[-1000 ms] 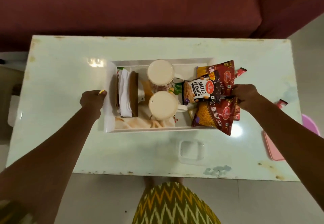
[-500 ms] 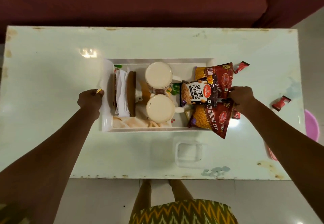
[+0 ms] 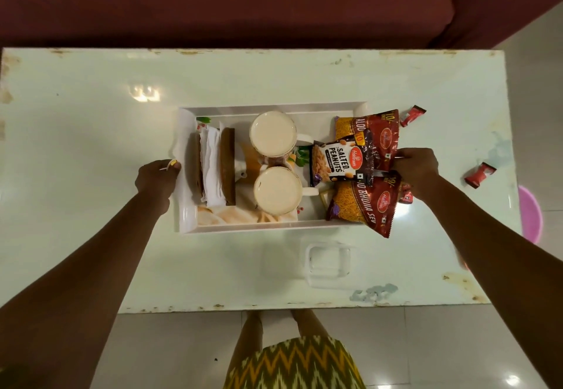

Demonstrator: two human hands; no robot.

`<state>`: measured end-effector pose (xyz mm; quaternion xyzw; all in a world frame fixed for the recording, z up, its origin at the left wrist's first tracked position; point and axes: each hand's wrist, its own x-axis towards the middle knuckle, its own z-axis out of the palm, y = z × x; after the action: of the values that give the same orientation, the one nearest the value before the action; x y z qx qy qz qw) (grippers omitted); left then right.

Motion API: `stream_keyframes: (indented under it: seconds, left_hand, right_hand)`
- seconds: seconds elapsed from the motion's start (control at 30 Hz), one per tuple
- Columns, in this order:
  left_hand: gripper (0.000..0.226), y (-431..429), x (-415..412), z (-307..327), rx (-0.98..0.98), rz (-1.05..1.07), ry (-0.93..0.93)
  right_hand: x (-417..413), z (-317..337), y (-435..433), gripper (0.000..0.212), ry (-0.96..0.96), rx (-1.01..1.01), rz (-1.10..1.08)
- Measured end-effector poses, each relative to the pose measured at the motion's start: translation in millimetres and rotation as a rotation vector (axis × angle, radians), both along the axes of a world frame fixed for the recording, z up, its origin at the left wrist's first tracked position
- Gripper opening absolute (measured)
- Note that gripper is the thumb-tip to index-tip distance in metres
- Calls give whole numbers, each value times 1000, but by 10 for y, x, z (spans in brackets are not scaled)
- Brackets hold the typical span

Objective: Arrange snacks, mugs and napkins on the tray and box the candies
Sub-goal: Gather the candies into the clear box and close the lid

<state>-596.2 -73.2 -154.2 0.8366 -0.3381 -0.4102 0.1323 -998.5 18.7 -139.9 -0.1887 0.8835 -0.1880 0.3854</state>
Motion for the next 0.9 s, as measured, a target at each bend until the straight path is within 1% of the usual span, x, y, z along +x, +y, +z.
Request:
stream_keyframes:
  seconds: [0.1,0.2,0.27,0.33,0.43,0.5,0.63,0.77,0.9]
  left_hand:
    - [31,78,-16,99,-48,-35,-87]
    - [34,317,-70,256,-223,-201,-189]
    - [35,544,-120,348,-329,-264,-215]
    - [36,797,-172,419,-385,-269,-207]
    - [37,1190,-268,506,-390,-268,-145]
    - [37,1434,-335,551,-382,-308,-97]
    - [36,1820,-439,625,-365,-450,-27]
    - [31,2025,-511,692,-349,-610,30]
    - [28,2086,-614,698,-279,-668,120]
  right_hand:
    - [1,67,52,19,61,-55,29]
    - [21,148,184,24,66,-112,5]
    - [72,207,328,26,31,-168,-56]
    - [170,268,496,28,62,-213,-63]
    - [339,363,778,28,246,-244,10]
    - [435,386,980,24,299,-284,44]
    - [593,379,1317,24,286,-327,17]
    - [700,357,1538,25,264,-316,-41]
    - [686,313,1655,18,282,-311,-26]
